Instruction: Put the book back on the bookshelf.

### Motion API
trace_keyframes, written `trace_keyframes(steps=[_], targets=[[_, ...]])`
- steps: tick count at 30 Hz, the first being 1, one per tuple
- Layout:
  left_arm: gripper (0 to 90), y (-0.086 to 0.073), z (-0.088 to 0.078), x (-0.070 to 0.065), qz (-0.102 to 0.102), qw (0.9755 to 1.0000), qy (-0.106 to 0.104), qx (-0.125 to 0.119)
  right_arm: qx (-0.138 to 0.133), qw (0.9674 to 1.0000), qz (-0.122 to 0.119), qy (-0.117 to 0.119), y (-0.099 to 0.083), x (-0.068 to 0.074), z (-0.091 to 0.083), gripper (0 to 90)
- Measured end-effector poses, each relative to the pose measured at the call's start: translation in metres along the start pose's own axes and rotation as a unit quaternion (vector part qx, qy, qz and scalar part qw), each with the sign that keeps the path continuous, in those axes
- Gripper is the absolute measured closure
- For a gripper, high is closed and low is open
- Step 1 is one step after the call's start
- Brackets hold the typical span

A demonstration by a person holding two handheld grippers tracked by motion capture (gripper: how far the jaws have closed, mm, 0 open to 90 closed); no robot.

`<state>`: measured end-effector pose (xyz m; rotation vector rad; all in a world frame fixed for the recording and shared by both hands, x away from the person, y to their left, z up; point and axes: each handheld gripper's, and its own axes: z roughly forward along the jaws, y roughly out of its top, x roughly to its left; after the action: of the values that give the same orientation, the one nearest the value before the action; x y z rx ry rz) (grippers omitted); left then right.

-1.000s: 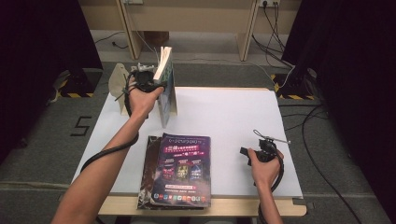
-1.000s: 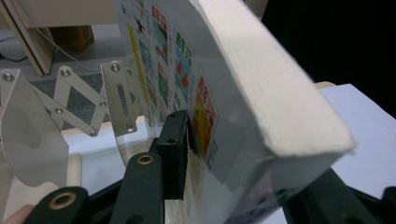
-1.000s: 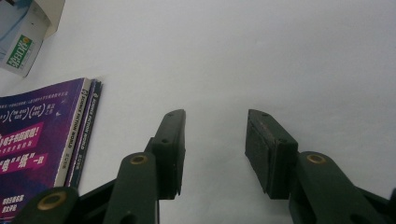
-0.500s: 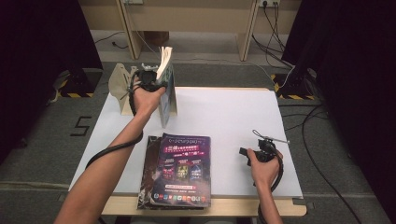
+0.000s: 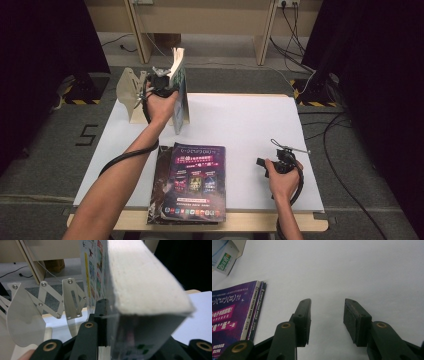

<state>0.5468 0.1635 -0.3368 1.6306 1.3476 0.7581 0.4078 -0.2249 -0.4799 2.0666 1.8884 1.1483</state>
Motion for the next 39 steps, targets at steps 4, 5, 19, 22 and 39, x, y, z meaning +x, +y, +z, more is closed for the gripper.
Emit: trace_keyframes(steps=[4, 5, 19, 22, 39], targets=[[72.9, 0.000, 0.000, -0.002, 0.003, 1.0000, -0.005, 0.002, 0.002, 1.0000, 0.004, 0.000, 0.000, 0.001, -0.001, 57.8], [72.8, -0.001, 0.000, 0.000, -0.002, 1.0000, -0.005, 0.000, 0.001, 1.0000, 0.002, 0.001, 0.000, 0.000, -0.001, 57.8], [51.8, -0.004, -0.008, 0.003, -0.014, 0.9987, -0.047, 0.014, -0.001, 1.0000, 0.002, 0.000, -0.001, 0.002, -0.002, 57.6], [49.1, -0.004, -0.010, 0.003, -0.015, 0.9985, -0.051, 0.016, -0.005, 1.0000, -0.006, -0.001, -0.001, 0.002, -0.001, 57.6], [46.4, -0.011, -0.021, 0.001, -0.006, 0.9980, -0.061, 0.017, -0.004, 1.0000, 0.003, 0.002, 0.000, 0.004, -0.003, 57.6]])
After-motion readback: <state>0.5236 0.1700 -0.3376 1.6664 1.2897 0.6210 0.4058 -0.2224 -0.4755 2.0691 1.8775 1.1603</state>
